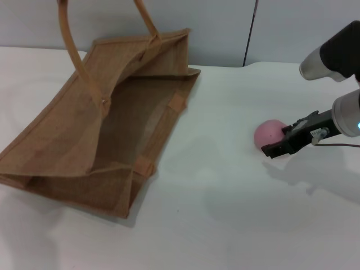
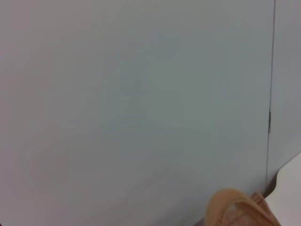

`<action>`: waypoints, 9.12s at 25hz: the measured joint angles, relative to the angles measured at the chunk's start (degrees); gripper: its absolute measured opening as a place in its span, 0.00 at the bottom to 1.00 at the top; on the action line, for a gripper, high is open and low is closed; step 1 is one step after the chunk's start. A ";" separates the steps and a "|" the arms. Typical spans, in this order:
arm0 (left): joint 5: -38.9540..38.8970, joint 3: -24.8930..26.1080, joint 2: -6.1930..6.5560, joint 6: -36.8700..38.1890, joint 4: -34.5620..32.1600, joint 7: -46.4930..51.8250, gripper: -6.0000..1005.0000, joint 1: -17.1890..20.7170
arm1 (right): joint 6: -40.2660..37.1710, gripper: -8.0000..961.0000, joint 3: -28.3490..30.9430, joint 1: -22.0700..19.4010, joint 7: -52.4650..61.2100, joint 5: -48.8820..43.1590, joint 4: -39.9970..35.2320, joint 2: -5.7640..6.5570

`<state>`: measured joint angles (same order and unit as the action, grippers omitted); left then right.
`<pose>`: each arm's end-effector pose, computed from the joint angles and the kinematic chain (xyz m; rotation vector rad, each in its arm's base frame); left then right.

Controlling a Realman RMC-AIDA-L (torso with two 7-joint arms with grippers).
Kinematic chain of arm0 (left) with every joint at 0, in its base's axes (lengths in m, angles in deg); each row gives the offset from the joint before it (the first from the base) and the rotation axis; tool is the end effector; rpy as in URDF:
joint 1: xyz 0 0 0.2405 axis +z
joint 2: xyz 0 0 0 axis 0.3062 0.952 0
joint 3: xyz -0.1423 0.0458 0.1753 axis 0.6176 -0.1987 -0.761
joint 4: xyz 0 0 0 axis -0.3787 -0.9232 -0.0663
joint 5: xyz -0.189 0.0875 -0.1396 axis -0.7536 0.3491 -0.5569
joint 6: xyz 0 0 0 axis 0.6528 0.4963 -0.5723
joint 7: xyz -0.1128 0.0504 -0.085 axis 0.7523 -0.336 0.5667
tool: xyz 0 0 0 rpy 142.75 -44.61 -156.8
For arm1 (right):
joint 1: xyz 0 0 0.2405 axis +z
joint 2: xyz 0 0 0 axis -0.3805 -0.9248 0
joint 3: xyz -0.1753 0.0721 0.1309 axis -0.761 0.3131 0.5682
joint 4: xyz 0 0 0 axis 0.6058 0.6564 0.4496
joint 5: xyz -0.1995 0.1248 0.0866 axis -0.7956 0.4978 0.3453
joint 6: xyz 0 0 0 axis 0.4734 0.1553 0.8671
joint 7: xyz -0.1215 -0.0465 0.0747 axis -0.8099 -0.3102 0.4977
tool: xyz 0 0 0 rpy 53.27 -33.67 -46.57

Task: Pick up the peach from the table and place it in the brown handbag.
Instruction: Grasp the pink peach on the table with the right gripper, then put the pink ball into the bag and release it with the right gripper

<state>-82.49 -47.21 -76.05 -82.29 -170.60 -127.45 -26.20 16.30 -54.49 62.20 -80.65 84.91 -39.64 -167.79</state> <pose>-0.1175 0.4417 0.2027 -2.2064 -0.5776 -0.1257 0.1799 0.4283 -0.0259 -2.5808 0.8254 -0.3079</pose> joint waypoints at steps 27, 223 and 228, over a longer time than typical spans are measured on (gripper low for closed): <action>-0.02 -0.76 -0.07 0.00 -0.13 0.33 0.13 -0.40 | -0.54 0.79 1.48 1.70 0.87 -2.76 -0.41 0.03; -5.56 -18.04 -0.09 6.73 -8.39 7.70 0.13 0.81 | -25.26 0.86 -20.27 17.91 -11.70 26.41 10.65 -3.08; -5.54 -15.40 -0.04 7.04 -8.26 7.29 0.13 2.94 | -21.16 0.86 -12.88 17.02 -10.72 19.78 10.33 -2.60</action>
<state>-88.03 -62.61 -76.09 -75.25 -178.86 -120.16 -23.26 -4.87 -67.37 79.22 -91.37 104.69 -29.31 -170.39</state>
